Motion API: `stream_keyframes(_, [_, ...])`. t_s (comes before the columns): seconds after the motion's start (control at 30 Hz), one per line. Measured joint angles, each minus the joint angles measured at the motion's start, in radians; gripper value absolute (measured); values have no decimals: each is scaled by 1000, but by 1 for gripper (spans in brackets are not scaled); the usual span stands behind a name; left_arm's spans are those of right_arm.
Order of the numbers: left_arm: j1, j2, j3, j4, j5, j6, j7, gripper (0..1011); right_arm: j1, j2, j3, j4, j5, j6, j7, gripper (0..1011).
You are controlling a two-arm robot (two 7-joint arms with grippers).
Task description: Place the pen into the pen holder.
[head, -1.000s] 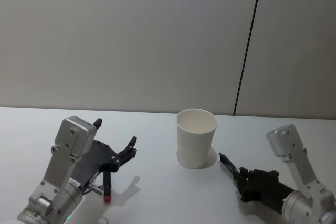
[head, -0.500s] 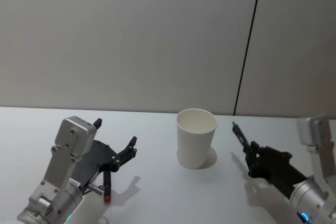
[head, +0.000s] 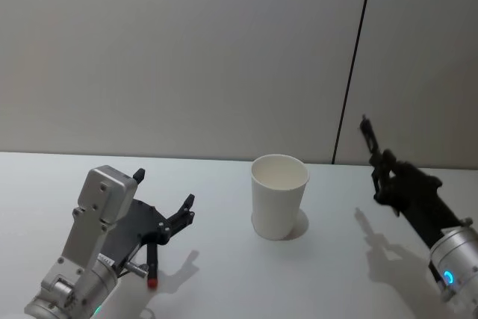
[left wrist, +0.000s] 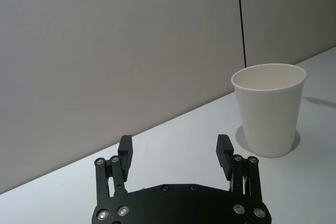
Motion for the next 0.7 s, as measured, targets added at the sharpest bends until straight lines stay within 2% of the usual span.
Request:
stream_keyframes(0.2, [0, 0, 0, 0, 0, 0, 0, 1003, 36, -33, 24, 17, 72, -80, 36, 134])
stream_keyframes(0.3, [0, 0, 0, 0, 0, 0, 0, 1003, 53, -42, 27, 27, 96, -102, 54, 134])
stream_keyframes(0.47, [0, 0, 0, 0, 0, 0, 0, 1003, 88, -53, 23, 54, 137, -128, 90, 134])
stream_keyframes(0.7, [0, 0, 0, 0, 0, 0, 0, 1003, 127, -56, 1, 89, 163, -132, 121, 134])
